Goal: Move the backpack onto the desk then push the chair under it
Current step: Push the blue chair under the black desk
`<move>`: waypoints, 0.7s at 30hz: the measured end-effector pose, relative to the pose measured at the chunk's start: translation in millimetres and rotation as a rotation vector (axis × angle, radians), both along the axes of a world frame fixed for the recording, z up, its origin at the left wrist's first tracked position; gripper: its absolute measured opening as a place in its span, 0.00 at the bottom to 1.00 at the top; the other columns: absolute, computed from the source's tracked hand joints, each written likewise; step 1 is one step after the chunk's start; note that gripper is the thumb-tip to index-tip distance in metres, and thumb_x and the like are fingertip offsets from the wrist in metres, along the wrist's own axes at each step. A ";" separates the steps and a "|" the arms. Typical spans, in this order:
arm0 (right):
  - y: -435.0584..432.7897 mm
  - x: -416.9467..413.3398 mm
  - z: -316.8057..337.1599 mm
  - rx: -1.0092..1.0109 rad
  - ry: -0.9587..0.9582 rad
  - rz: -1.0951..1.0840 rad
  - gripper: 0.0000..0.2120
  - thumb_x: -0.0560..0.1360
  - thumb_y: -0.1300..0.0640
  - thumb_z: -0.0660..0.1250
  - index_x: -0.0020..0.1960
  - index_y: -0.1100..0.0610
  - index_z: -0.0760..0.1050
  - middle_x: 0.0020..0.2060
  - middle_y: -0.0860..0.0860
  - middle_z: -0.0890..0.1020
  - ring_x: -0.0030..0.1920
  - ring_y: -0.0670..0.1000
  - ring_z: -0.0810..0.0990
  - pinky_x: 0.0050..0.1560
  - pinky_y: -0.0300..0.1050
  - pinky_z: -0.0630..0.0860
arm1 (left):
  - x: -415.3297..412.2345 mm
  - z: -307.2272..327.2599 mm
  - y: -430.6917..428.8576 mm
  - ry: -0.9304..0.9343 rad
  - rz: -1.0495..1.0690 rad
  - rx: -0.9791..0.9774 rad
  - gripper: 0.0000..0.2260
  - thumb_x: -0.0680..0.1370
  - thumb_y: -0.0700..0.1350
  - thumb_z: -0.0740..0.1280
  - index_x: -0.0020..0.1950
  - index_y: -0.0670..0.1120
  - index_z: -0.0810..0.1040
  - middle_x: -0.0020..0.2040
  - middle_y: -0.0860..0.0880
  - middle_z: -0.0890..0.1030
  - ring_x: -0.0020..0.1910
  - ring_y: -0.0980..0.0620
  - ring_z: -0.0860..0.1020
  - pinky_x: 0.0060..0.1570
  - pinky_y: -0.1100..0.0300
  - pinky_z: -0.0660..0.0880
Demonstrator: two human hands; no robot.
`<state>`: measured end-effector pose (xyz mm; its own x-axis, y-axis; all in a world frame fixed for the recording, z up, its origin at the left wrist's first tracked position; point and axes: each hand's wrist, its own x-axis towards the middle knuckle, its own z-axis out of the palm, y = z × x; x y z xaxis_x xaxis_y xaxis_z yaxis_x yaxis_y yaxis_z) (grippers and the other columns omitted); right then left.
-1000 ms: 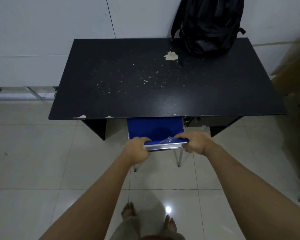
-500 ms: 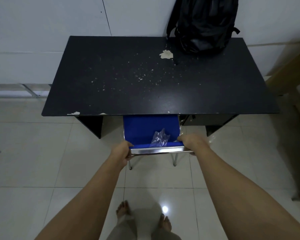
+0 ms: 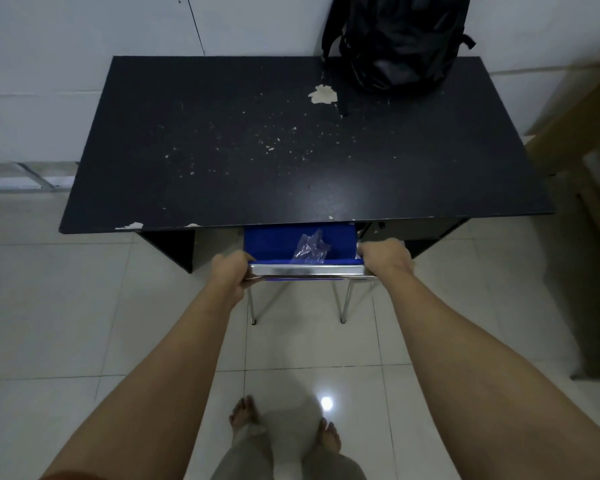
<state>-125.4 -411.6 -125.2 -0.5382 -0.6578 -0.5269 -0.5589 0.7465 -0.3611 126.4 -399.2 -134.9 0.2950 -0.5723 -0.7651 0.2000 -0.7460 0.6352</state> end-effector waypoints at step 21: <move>-67.0 -0.6 -3.9 -0.138 0.011 -0.071 0.09 0.69 0.53 0.65 0.36 0.57 0.69 0.31 0.53 0.75 0.30 0.51 0.73 0.28 0.42 0.64 | -0.7 -16.5 -70.1 0.013 0.091 -0.003 0.12 0.77 0.34 0.58 0.59 0.36 0.74 0.55 0.35 0.80 0.51 0.37 0.82 0.42 0.44 0.82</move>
<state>-126.0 -478.6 -129.1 -0.5908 -0.6839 -0.4281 -0.5110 0.7278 -0.4574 125.8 -469.3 -151.4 0.3362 -0.5461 -0.7673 0.2751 -0.7222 0.6346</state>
